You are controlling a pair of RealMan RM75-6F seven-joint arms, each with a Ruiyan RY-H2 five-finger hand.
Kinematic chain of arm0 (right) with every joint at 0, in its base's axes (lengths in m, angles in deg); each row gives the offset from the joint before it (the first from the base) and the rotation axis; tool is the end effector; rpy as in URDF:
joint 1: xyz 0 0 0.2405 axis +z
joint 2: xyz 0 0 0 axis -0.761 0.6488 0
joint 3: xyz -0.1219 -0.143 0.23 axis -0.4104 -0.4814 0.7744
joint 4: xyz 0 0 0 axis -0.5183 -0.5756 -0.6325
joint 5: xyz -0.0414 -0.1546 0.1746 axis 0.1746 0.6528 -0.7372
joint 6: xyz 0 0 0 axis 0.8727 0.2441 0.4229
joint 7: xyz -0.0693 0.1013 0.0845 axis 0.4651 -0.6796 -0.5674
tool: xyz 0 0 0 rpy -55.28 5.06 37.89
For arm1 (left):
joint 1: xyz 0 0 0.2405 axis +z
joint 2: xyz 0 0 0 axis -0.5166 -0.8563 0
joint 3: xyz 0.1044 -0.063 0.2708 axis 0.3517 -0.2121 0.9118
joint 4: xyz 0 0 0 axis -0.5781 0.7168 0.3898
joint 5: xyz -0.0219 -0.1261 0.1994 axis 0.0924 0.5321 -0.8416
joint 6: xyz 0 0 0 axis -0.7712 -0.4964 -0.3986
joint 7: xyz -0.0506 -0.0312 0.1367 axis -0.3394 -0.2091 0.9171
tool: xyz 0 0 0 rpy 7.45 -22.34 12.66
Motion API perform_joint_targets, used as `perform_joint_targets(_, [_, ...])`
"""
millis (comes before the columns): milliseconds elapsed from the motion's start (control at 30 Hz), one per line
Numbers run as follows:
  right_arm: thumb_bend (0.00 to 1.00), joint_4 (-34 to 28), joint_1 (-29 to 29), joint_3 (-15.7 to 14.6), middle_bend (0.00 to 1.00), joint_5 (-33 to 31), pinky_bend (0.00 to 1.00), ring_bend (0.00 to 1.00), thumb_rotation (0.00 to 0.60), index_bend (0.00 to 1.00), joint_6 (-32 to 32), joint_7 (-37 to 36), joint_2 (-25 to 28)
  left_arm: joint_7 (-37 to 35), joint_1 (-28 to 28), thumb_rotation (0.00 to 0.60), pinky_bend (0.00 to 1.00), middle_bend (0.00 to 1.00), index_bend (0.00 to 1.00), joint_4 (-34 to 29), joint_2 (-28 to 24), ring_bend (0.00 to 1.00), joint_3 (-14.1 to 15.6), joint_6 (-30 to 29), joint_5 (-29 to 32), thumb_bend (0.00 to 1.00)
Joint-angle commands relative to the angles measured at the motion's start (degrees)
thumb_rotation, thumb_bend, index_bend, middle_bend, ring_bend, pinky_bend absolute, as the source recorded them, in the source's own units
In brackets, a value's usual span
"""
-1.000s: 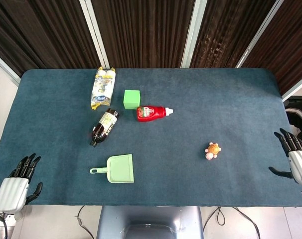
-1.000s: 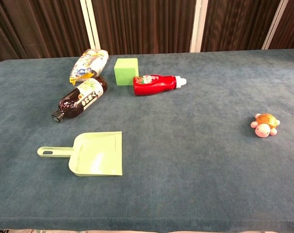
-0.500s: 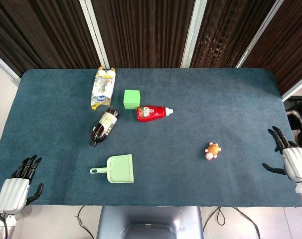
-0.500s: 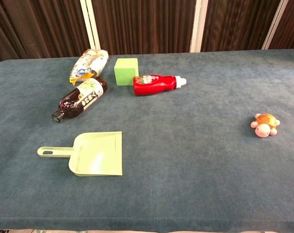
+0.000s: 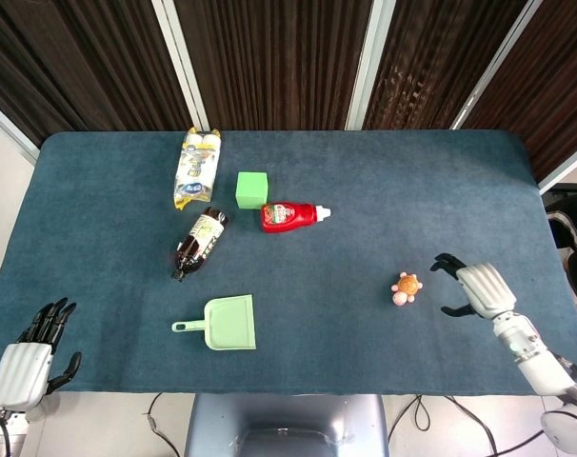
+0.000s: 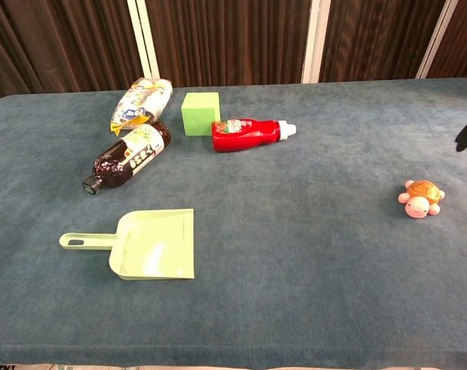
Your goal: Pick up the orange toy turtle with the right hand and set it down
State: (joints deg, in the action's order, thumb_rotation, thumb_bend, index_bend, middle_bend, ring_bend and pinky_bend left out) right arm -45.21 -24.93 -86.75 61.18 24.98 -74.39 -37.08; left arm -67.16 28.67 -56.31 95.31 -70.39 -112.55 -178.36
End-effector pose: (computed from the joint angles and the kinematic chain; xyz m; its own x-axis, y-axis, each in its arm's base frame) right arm -0.3850 -0.3315 0.0829 0.4338 -0.2621 0.8621 -0.8937 -0.2465 0.3748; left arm -0.3549 0.1589 0.1069 0.4228 0.0236 0.9059 0.9041 -0.0791 -0.4199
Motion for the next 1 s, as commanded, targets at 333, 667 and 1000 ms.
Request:
perform_joint_targets(333, [0.05, 5.81, 4.35, -0.94, 0.37, -0.38, 0.83, 0.91, 0.600, 0.50, 4.16, -1.58, -6.87, -0.85, -0.03, 0.600, 0.34, 0.05, 0.07, 0.45, 0.15, 0.06, -0.06, 0.21, 0.30, 0.40])
perform_joint_targets(667, [0.06, 9.67, 5.78, -1.04, 0.43, -1.69, 0.84, 0.92, 0.600, 0.57, 5.48, -3.38, -10.65, -1.31, 0.18, 0.600, 0.34, 0.05, 0.07, 0.82, 0.28, 0.06, 0.05, 0.47, 0.82, 0.40])
perform_joint_targets(1000, [0.28, 13.07, 6.00, -2.39, 0.50, -1.26, 0.85, 0.93, 0.600, 0.64, 4.91, -4.50, -12.44, -1.64, 0.52, 0.600, 0.34, 0.05, 0.07, 0.92, 0.34, 0.06, 0.06, 0.16, 1.04, 0.40])
